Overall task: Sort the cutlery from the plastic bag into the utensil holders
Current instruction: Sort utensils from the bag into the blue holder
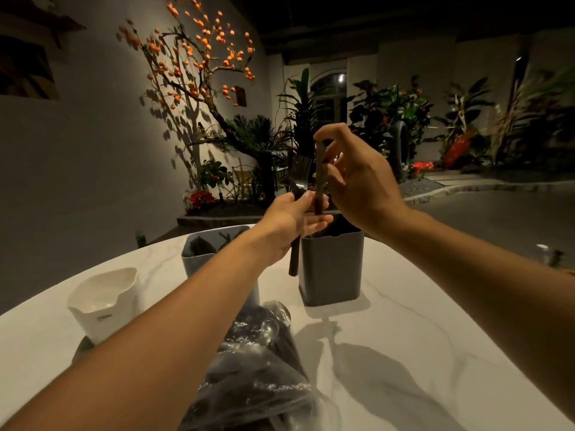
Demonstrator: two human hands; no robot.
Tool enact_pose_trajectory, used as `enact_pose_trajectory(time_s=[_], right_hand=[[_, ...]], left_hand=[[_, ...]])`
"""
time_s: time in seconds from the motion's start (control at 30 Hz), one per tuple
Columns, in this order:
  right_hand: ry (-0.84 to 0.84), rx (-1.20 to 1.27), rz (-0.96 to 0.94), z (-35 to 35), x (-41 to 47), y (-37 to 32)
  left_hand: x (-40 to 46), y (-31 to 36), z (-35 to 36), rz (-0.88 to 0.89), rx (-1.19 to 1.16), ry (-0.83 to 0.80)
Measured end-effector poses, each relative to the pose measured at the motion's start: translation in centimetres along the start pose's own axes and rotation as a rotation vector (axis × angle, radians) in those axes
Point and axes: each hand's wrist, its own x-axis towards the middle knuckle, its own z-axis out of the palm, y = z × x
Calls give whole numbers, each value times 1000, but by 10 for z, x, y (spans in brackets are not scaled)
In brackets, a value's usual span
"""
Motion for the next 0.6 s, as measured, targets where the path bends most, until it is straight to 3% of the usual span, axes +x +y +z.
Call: enact_pose_trajectory(time_s=[0.2,0.3,0.37,0.47,0.6], right_hand=[[-201,-33,133,25,-18,20],[-375,-54,249,38,-21,25],[-332,73,340,40,-14,17],[-316,457,453,39,5,-7],[-230,473,347,48,22,-36]], left_hand=[[14,-11,-12,112,304,158],[14,-13,-21,103,296,97],[9,-12,-27,86,262,48],[-1,-5,-38,35,137,-31],[-8,6,-57,74,164,-42]])
